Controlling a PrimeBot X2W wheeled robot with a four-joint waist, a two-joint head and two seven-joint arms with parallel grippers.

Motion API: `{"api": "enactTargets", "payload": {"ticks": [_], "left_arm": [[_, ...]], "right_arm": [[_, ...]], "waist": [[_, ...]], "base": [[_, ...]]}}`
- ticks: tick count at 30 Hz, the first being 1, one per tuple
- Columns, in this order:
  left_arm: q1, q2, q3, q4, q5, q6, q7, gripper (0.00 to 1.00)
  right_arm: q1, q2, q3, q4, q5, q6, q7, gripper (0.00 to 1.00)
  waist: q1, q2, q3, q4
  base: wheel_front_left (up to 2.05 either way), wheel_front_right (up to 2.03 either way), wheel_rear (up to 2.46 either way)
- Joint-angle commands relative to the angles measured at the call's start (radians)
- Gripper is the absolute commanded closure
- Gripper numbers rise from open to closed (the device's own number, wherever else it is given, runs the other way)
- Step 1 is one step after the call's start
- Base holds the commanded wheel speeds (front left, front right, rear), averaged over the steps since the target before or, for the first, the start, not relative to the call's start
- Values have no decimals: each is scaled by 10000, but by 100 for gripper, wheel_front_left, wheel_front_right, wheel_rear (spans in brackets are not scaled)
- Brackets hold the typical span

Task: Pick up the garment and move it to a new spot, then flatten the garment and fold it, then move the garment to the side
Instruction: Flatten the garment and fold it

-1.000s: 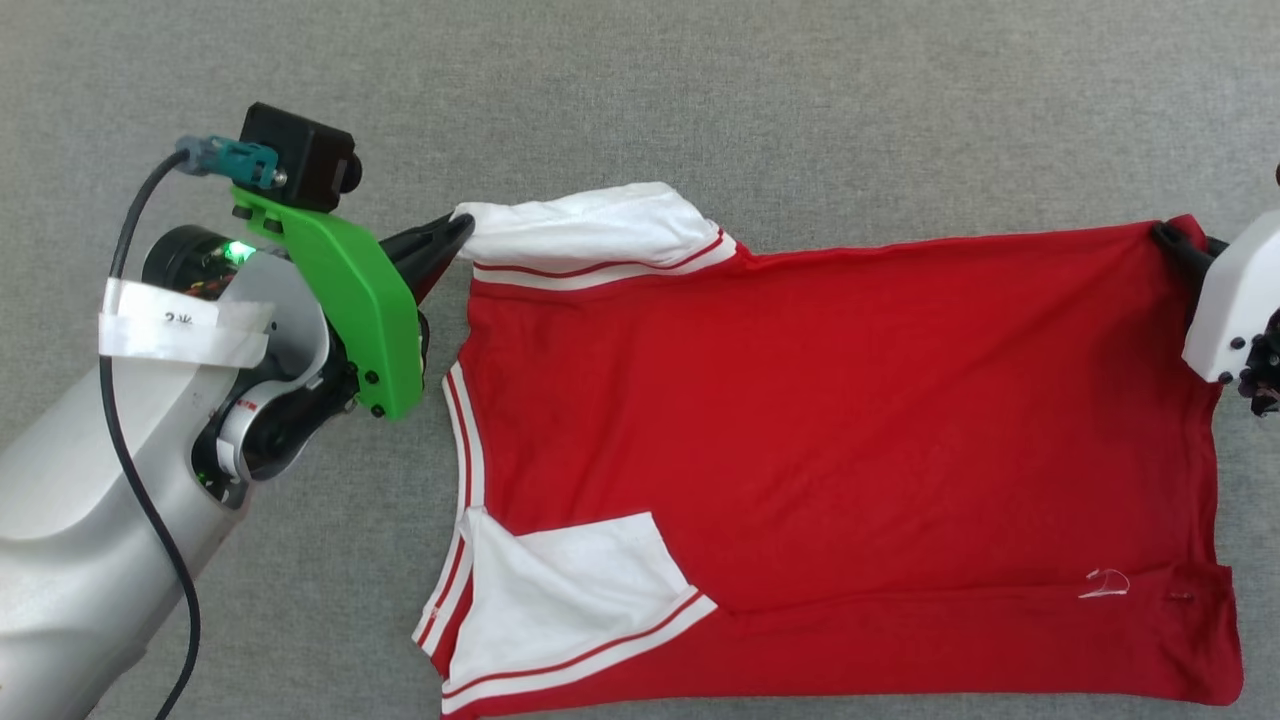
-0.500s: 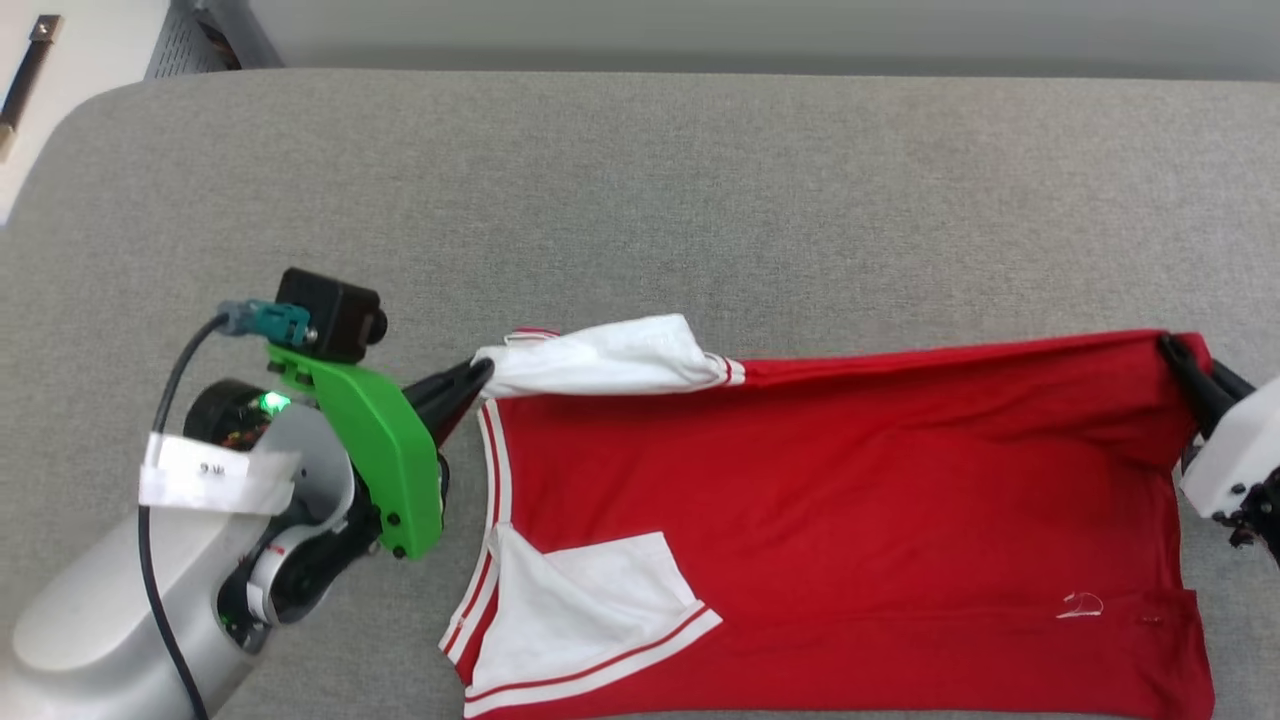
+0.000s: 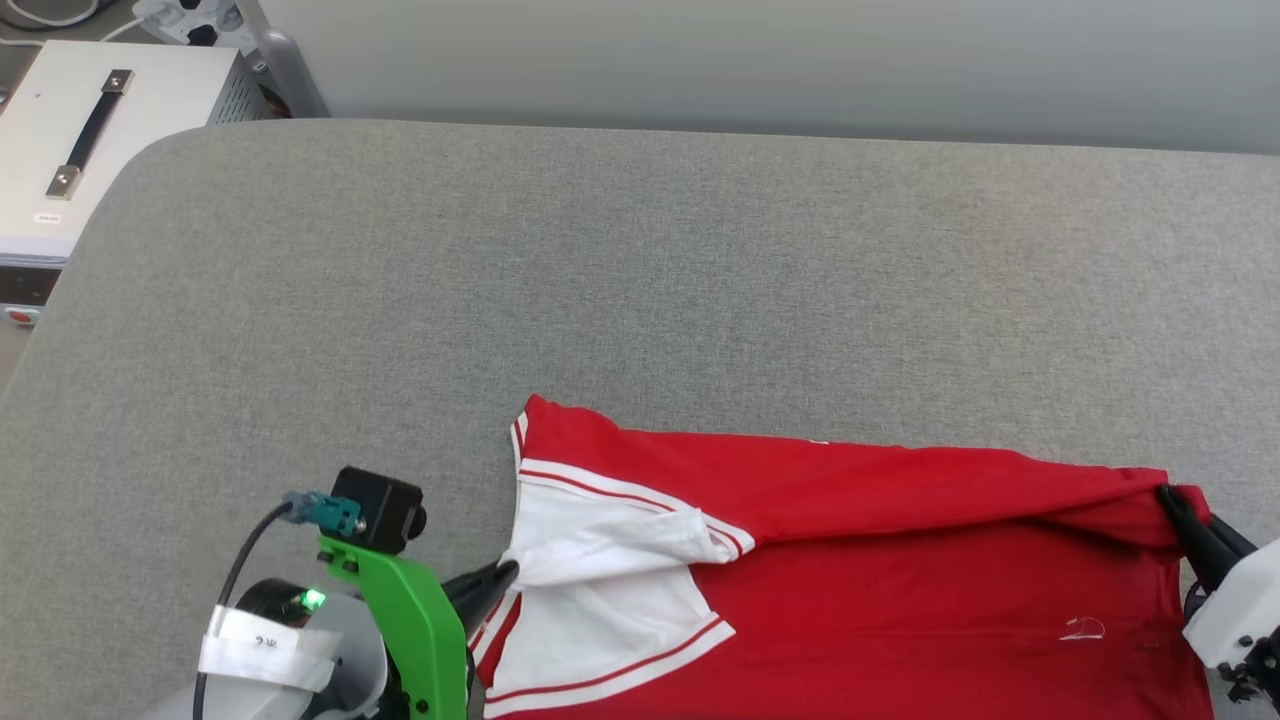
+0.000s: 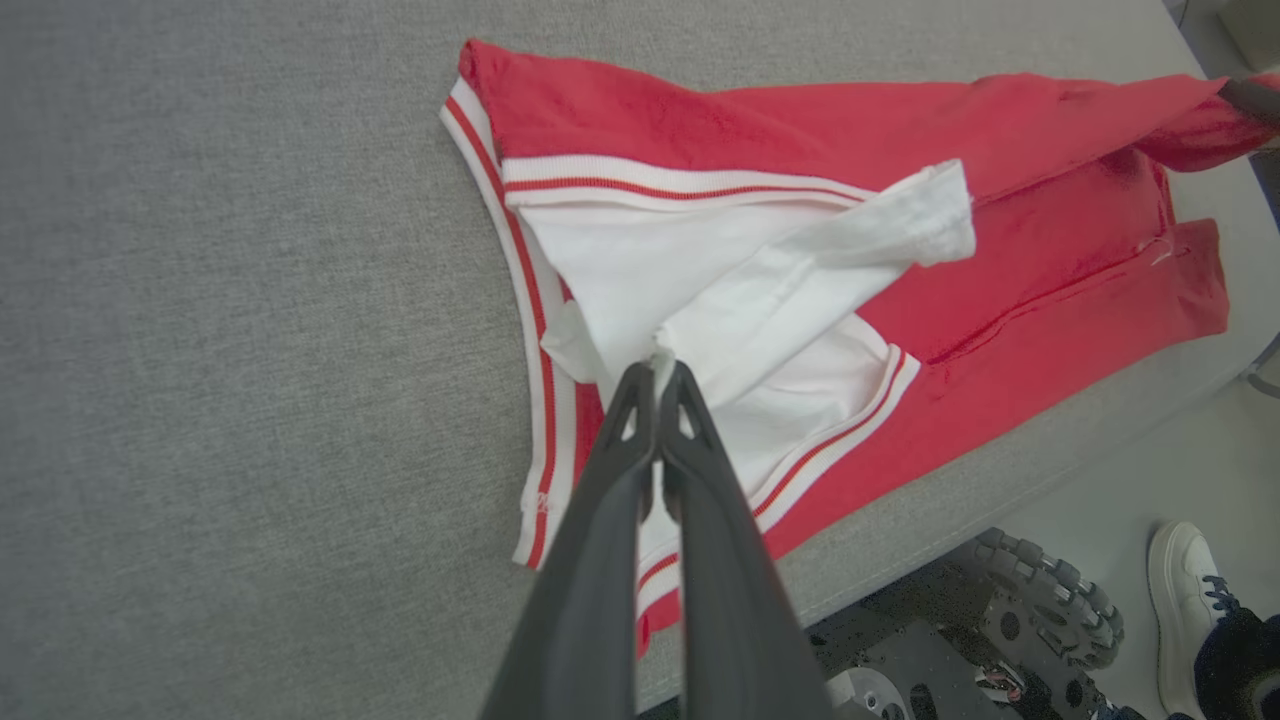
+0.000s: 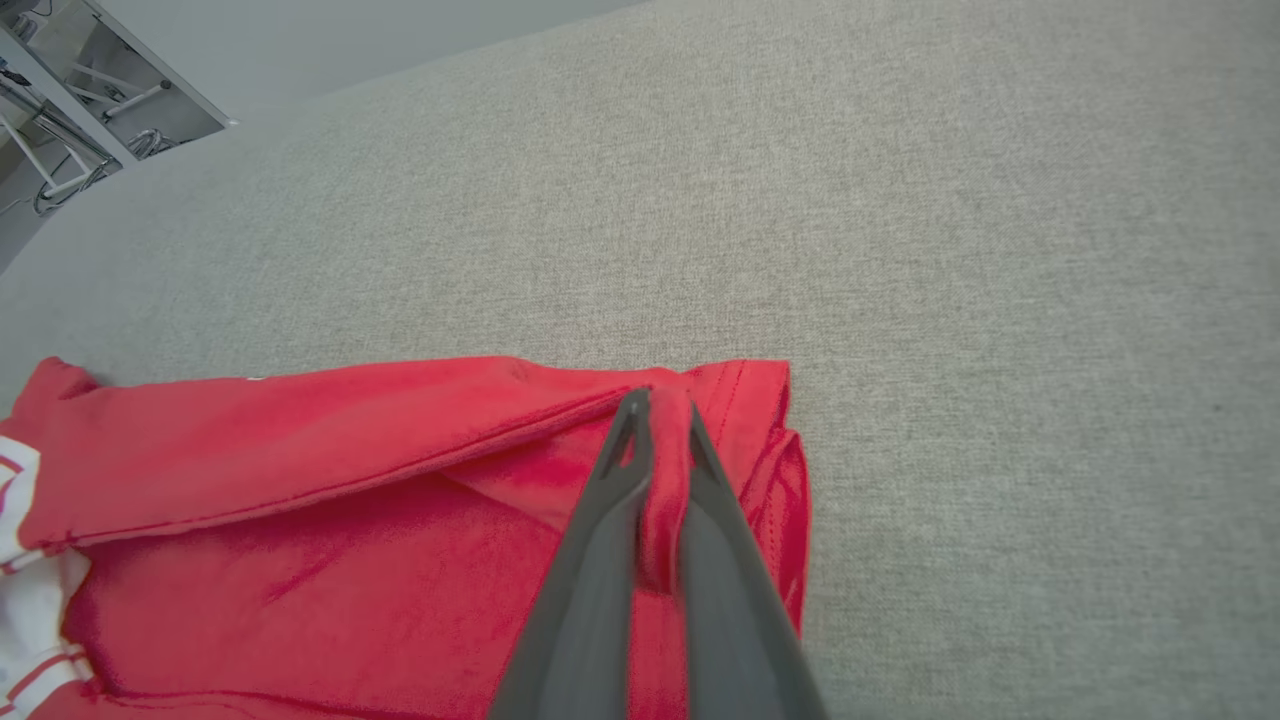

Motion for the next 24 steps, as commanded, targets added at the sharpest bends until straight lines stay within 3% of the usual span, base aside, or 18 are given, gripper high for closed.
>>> {"api": "enactTargets", "payload": {"ticks": [1, 11, 24], "left_arm": [[253, 103, -63, 20, -32, 47, -23, 100], [775, 109, -454, 425, -65, 171, 149, 100], [709, -229, -818, 1200, 139, -146, 188, 100]], "right_arm": [[236, -11, -63, -124, 125, -11, 68, 100], [1059, -379, 238, -567, -174, -11, 463, 100], [1475, -1212, 960, -538, -1249, -11, 357, 100]], "waist": [[1, -1, -8, -3], [1, -1, -53, -85], [1, -1, 197, -38]], "base": [[0, 0, 0], [0, 0, 0], [0, 0, 0]]}}
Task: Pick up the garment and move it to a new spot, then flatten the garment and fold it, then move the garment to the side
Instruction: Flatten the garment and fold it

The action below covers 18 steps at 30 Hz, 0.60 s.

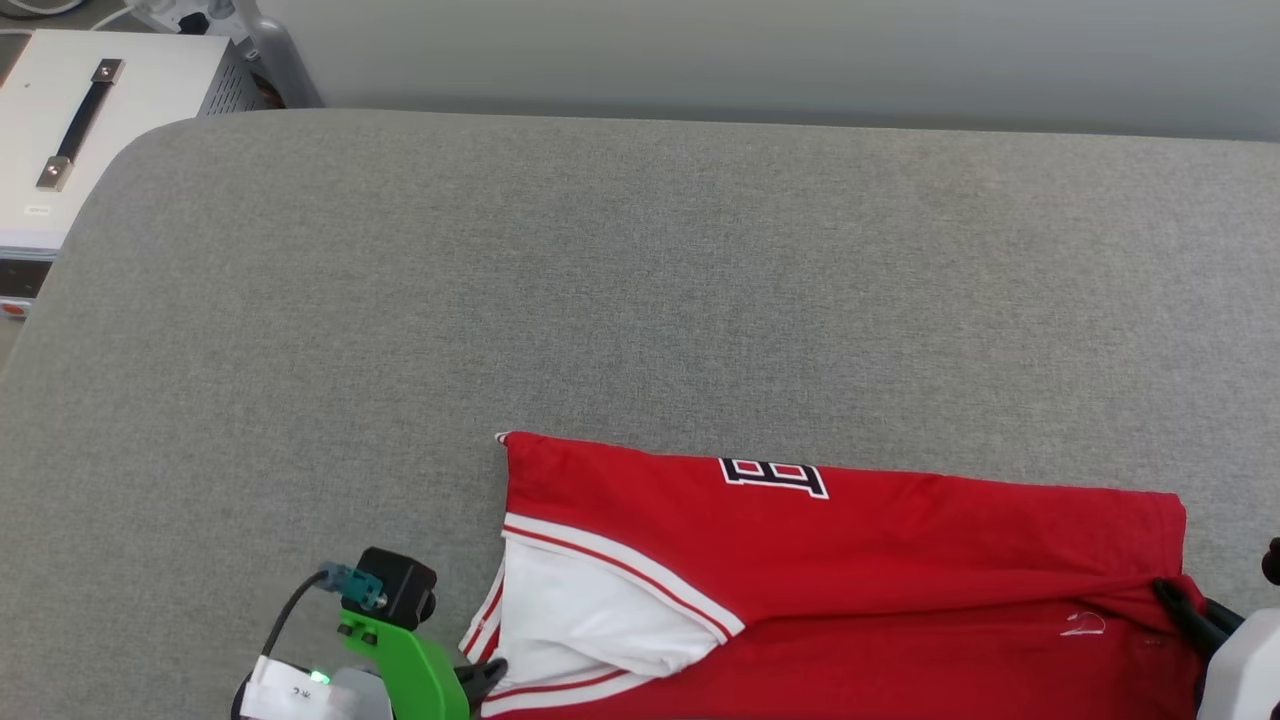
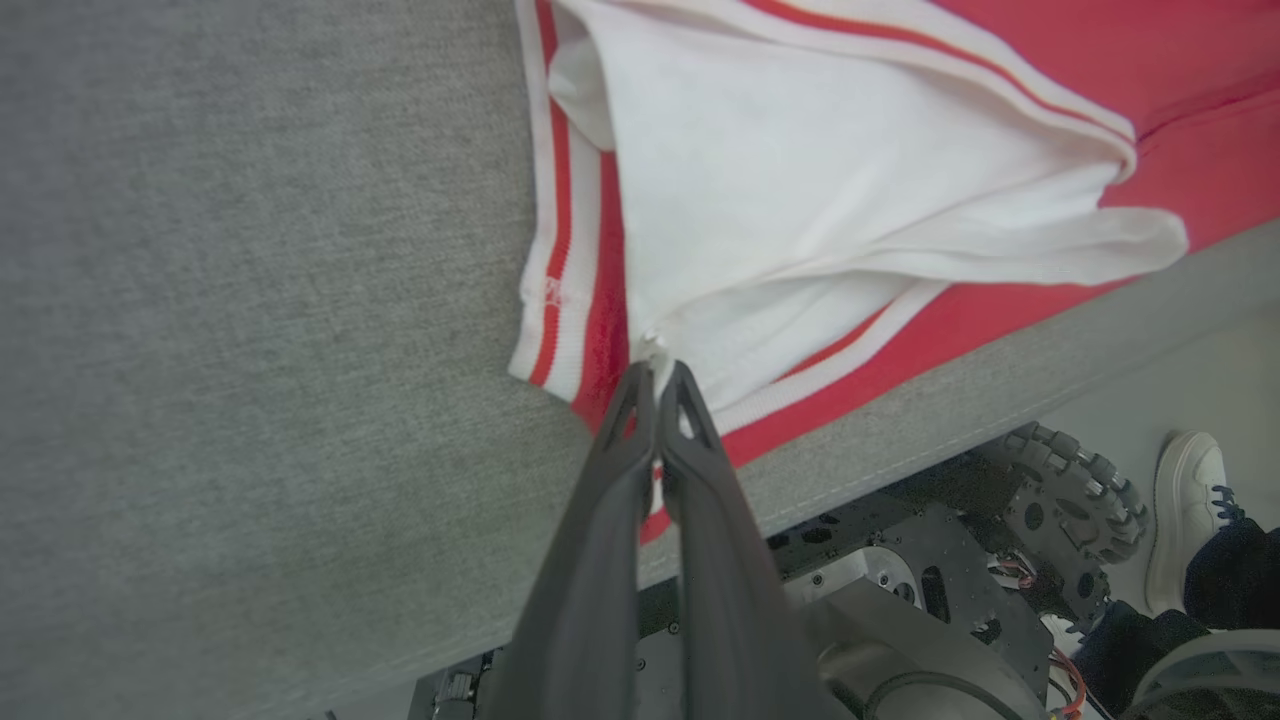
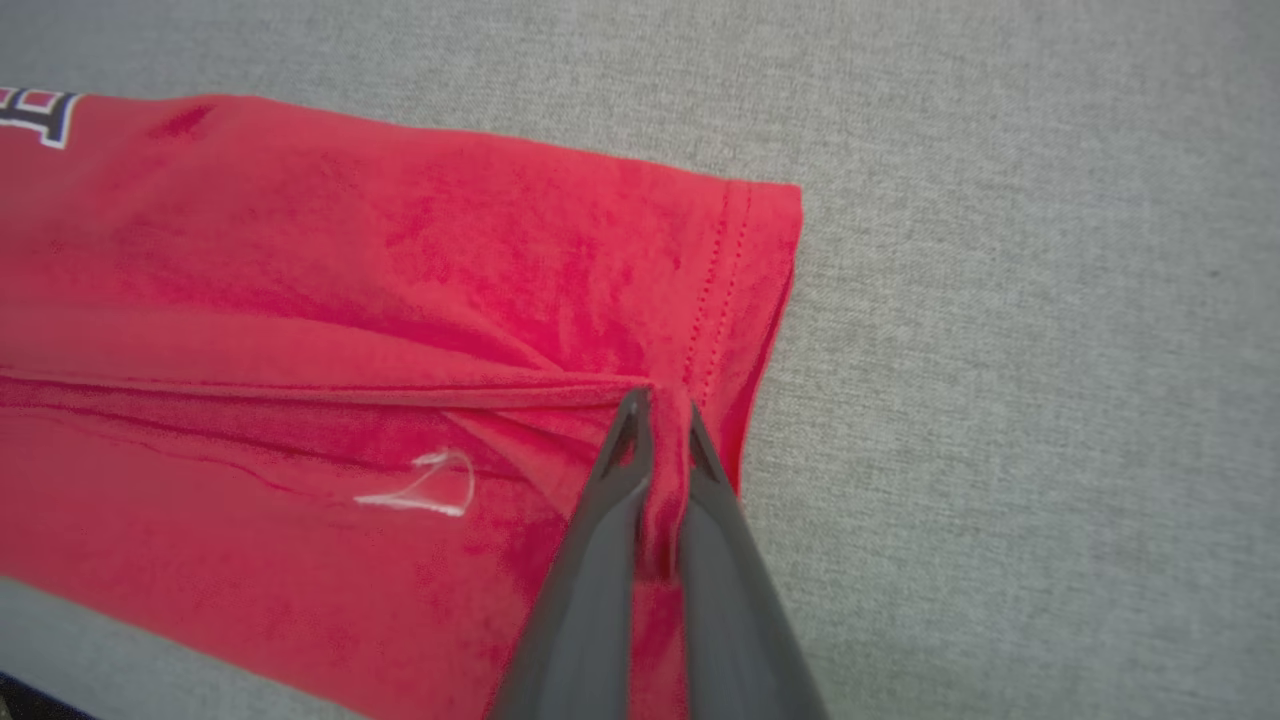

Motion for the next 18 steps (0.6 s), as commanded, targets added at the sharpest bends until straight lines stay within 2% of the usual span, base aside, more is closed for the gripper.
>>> {"api": "enactTargets", "payload": {"ticks": [1, 2, 3, 4, 5, 6, 12, 18], "left_arm": [[22, -138, -68, 149, 119, -77, -35, 100], [-4, -193, -116, 238, 169, -113, -42, 100], [-21, -242, -157, 317, 210, -144, -51, 100], [-37, -312, -200, 427, 250, -187, -77, 96], [-55, -355, -238, 513, 287, -223, -86, 67], [-75, -397, -276, 602, 324, -260, -95, 0], [-49, -546, -265, 866, 346, -292, -308, 0], [62, -548, -26, 775, 264, -182, -719, 0]], "right_arm": [[145, -95, 76, 83, -162, -11, -106, 100], [131, -115, 137, 140, -211, -11, -137, 100], [117, -141, 200, 179, -258, -11, -147, 91], [96, -165, 275, 216, -297, -11, -174, 51], [86, -155, 309, 272, -280, -11, -164, 0], [75, -144, 378, 318, -230, -11, -134, 0], [180, -260, 546, 333, 69, -11, 257, 0], [413, -375, 169, -435, 634, -11, 1141, 0]], "waist": [[1, 0, 43, 5], [1, 0, 62, 5], [1, 0, 76, 7], [1, 0, 88, 7], [1, 0, 89, 2], [1, 0, 74, -3], [1, 0, -243, -46], [1, 0, -735, -120]], "base": [[0, 0, 0], [0, 0, 0], [0, 0, 0], [0, 0, 0], [0, 0, 0], [0, 0, 0], [0, 0, 0], [0, 0, 0]]}}
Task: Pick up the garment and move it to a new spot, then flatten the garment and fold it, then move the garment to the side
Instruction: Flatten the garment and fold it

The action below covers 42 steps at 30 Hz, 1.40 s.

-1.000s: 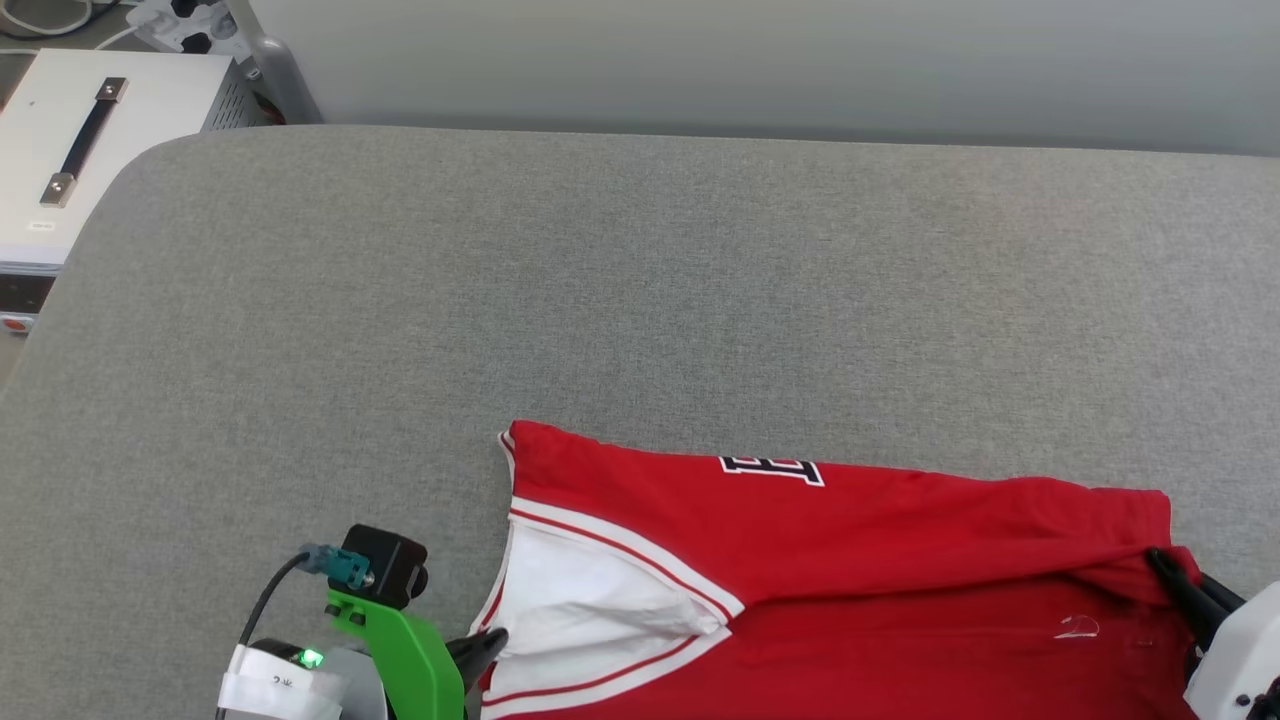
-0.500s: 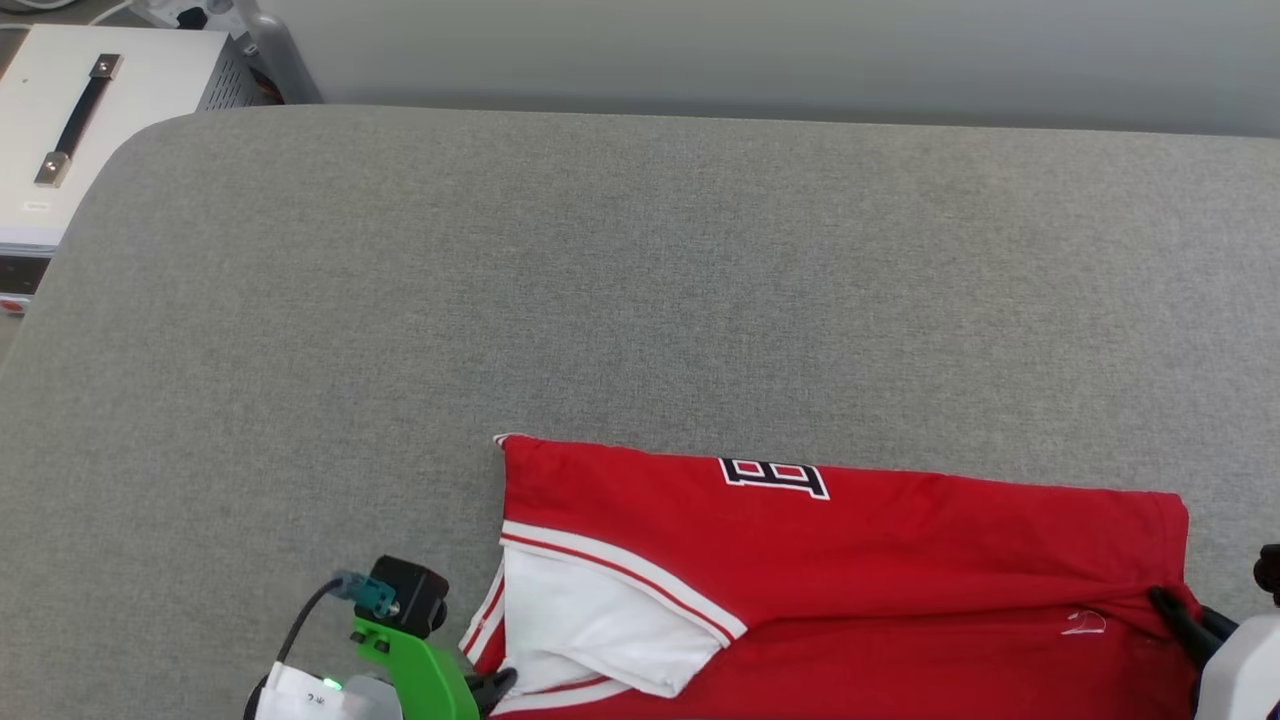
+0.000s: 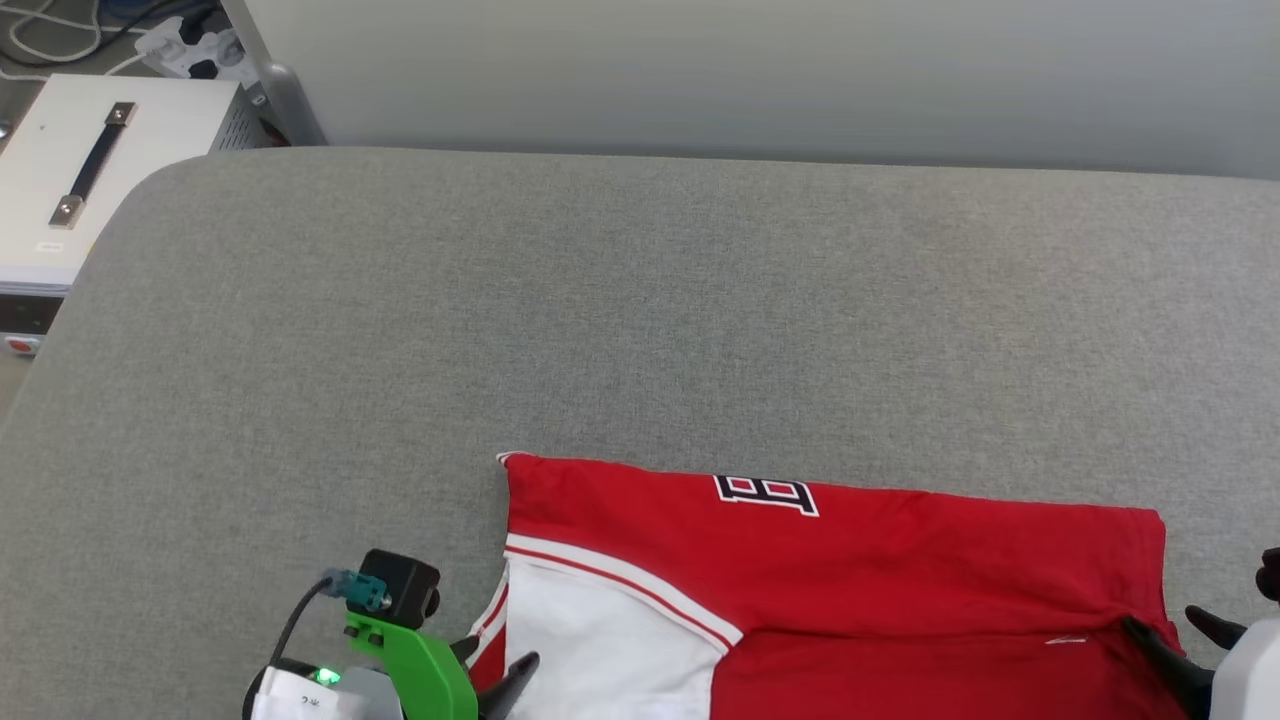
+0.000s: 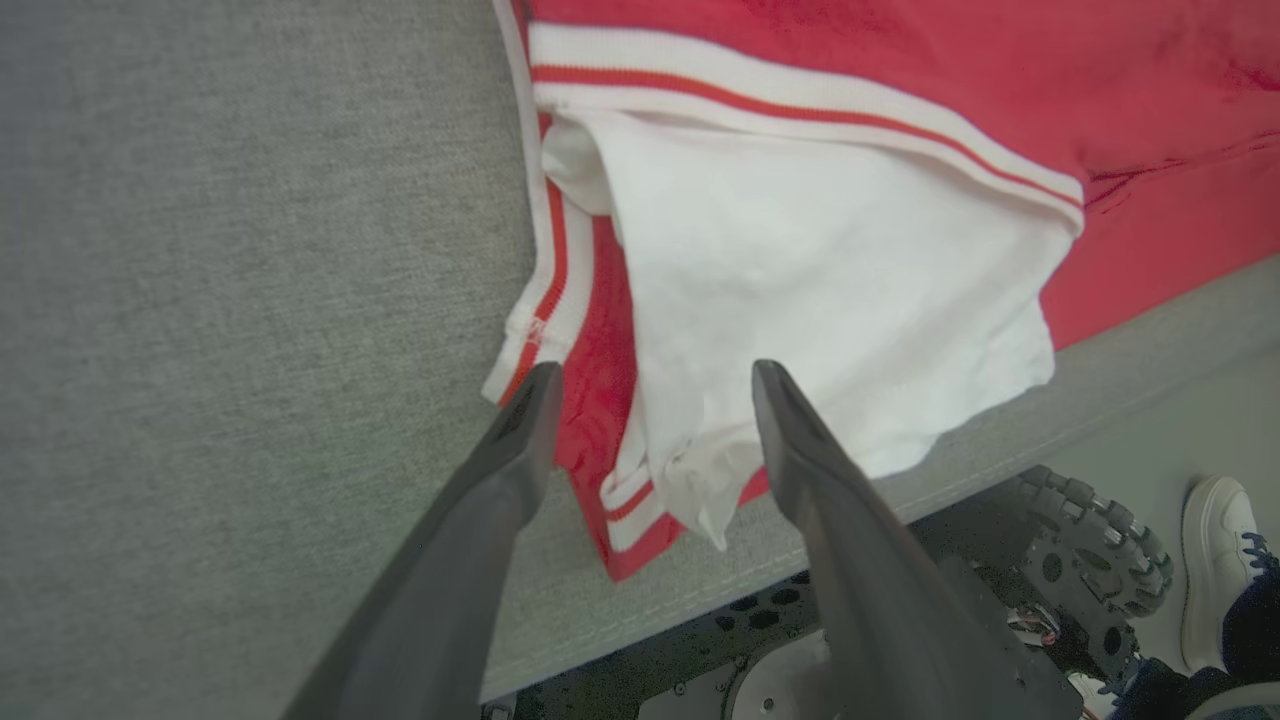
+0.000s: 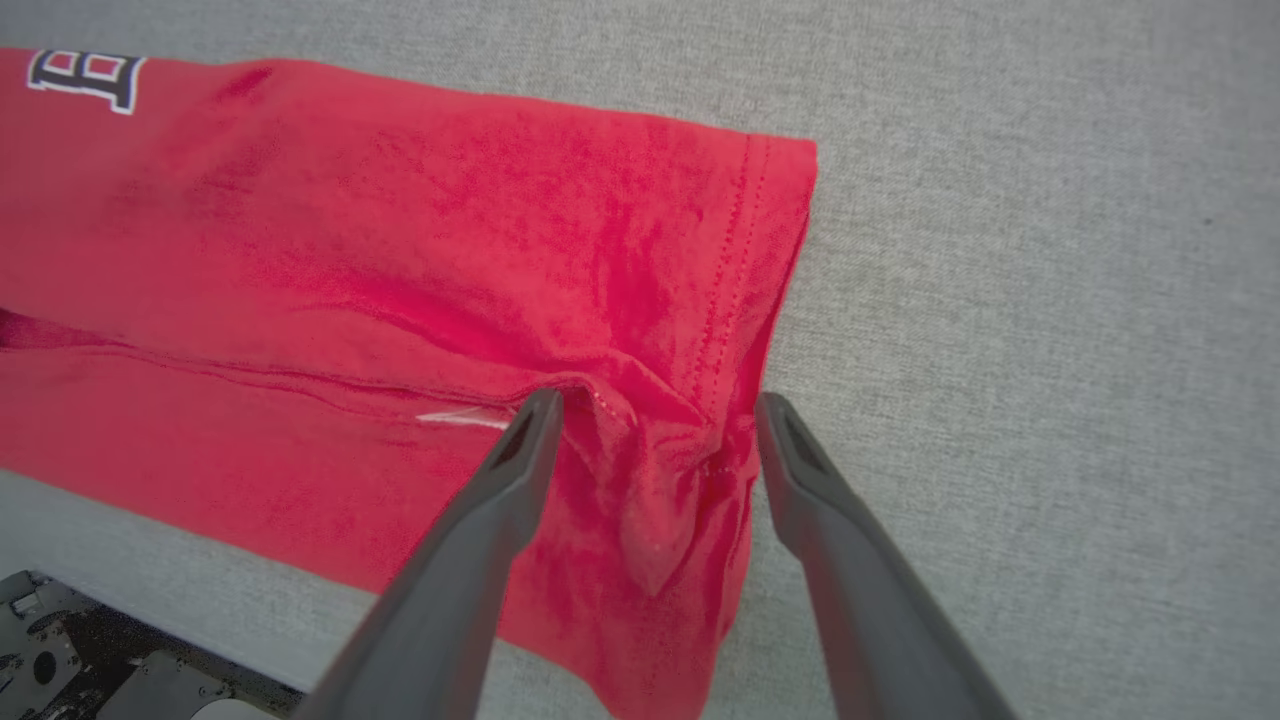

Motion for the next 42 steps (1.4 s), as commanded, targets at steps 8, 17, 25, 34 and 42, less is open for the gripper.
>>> {"api": "enactTargets", "payload": {"ticks": [8, 17, 25, 34, 42], "left_arm": [[114, -131, 996, -513, 192, 488, -1789, 0], [-263, -645, 1874, -282, 1450, 498, -4492, 0], [55, -1843, 3889, -577, 4156, 5, -4782, 0], [1035, -3261, 5818, -228, 6170, -1459, -4786, 0], [1187, -4113, 6776, 148, 6982, -2299, -4786, 0]], "right_arm": [[417, 423, -1543, -1465, 438, -11, 2168, 0], [-35, 1934, -2934, -2135, -179, -11, 4316, 0], [-710, 3207, -4177, -1567, -1306, -11, 5298, 0], [-1226, 3918, -5063, -886, -1969, -11, 5535, 0], [-1120, 4296, -5016, -128, -2159, -11, 5617, 0]], "waist": [[0, 0, -396, -106], [0, 0, -35, 68], [0, 0, 442, 342], [0, 0, 940, 611], [0, 0, 1173, 719]], "base": [[0, 0, 0], [0, 0, 0], [0, 0, 0], [0, 0, 0], [0, 0, 0]]}}
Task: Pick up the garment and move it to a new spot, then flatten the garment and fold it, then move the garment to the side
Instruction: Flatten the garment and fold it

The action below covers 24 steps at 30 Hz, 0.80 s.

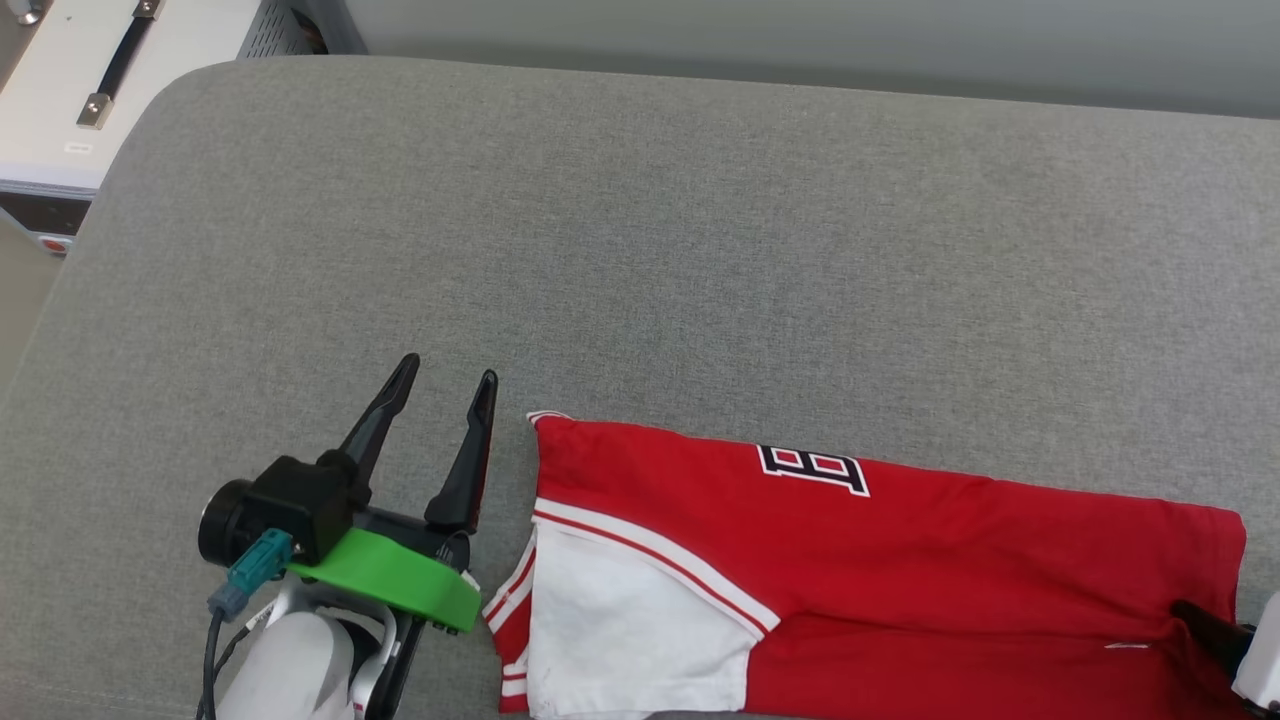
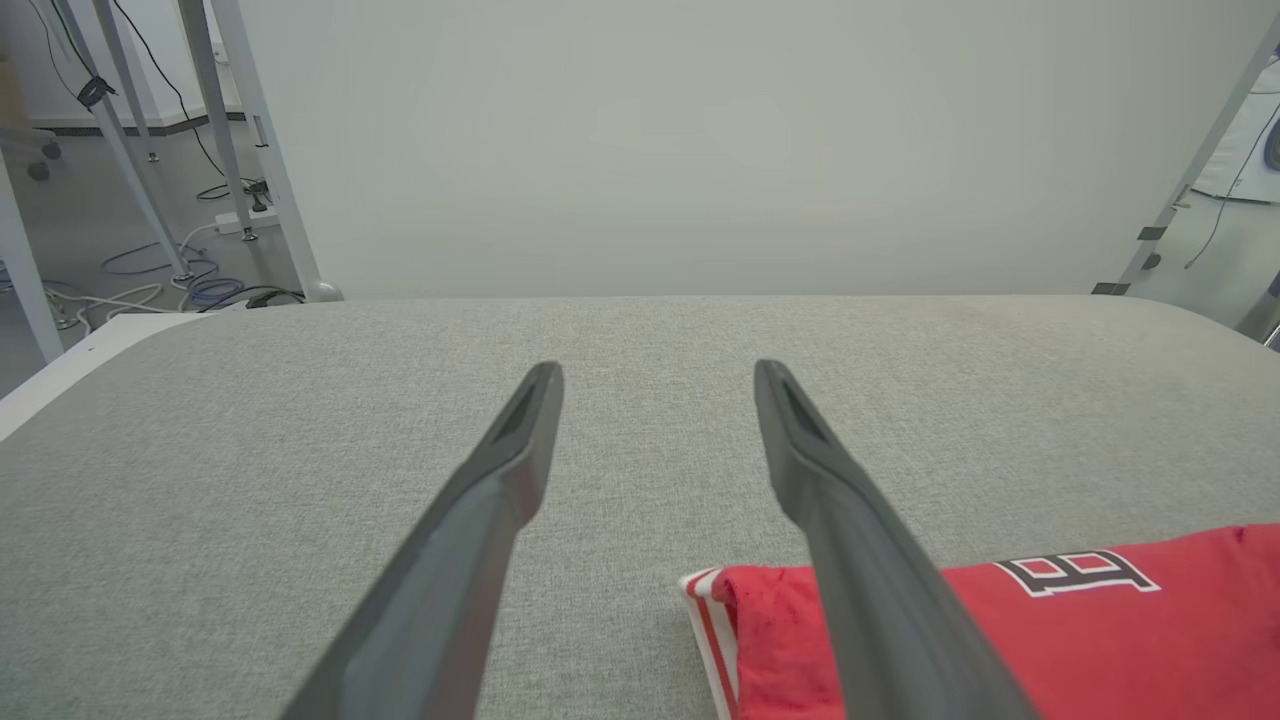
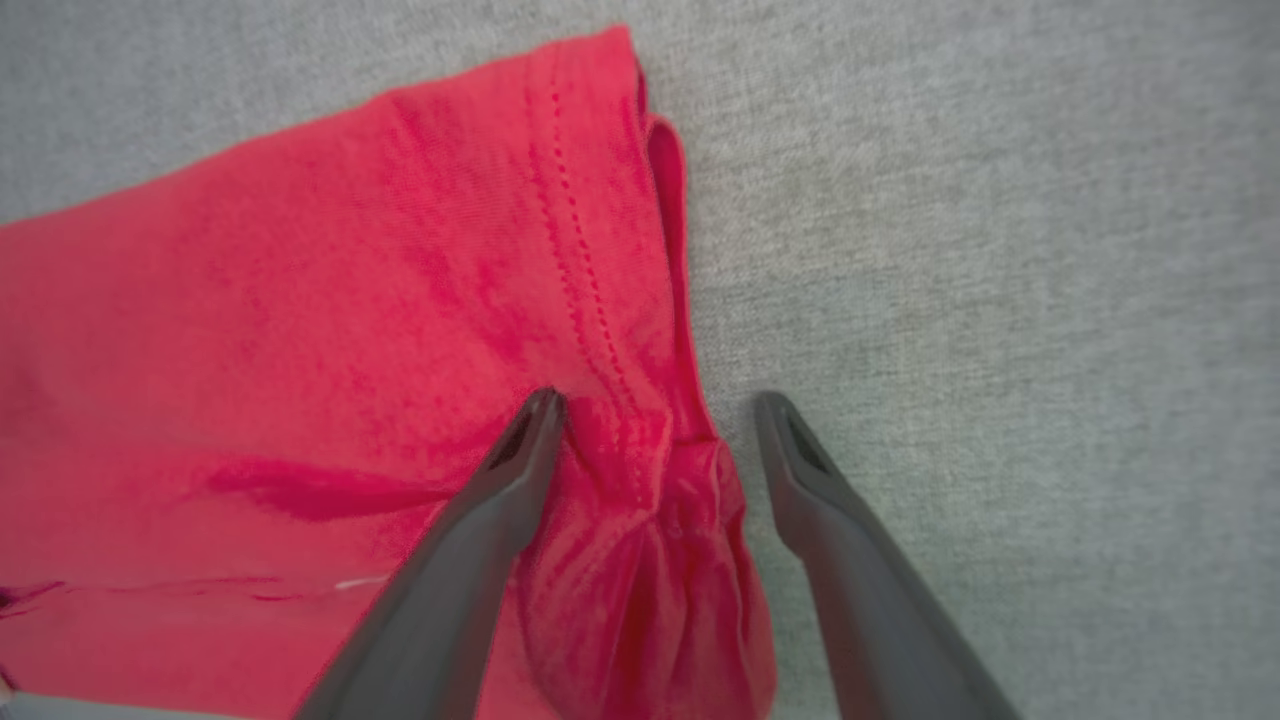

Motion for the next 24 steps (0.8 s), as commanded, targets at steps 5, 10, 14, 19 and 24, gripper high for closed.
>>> {"api": "enactTargets", "payload": {"ticks": [5, 10, 14, 19, 24], "left_arm": [[118, -303, 313, 190, 372, -245, -56, 0], [104, -414, 457, 282, 505, -316, -56, 0], [97, -442, 487, 326, 528, -332, -56, 0], [68, -387, 370, 318, 434, -336, -56, 0], [80, -323, 317, 378, 362, -337, -57, 0]], "right_arm": [[50, 556, 648, 437, 280, -9, -18, 0], [27, 778, 1188, 630, 629, -9, -198, 0], [-41, 760, 1561, 873, 785, -9, -406, 0], [-124, 727, 1937, 1175, 1010, -9, -669, 60], [-190, 522, 2118, 1449, 1182, -9, -1200, 100]], "waist": [[0, 0, 64, -19], [0, 0, 30, -100], [0, 0, -6, -162], [0, 0, -42, -205], [0, 0, -150, -230]], "base": [[0, 0, 0], [0, 0, 0], [0, 0, 0], [0, 0, 0], [0, 0, 0]]}}
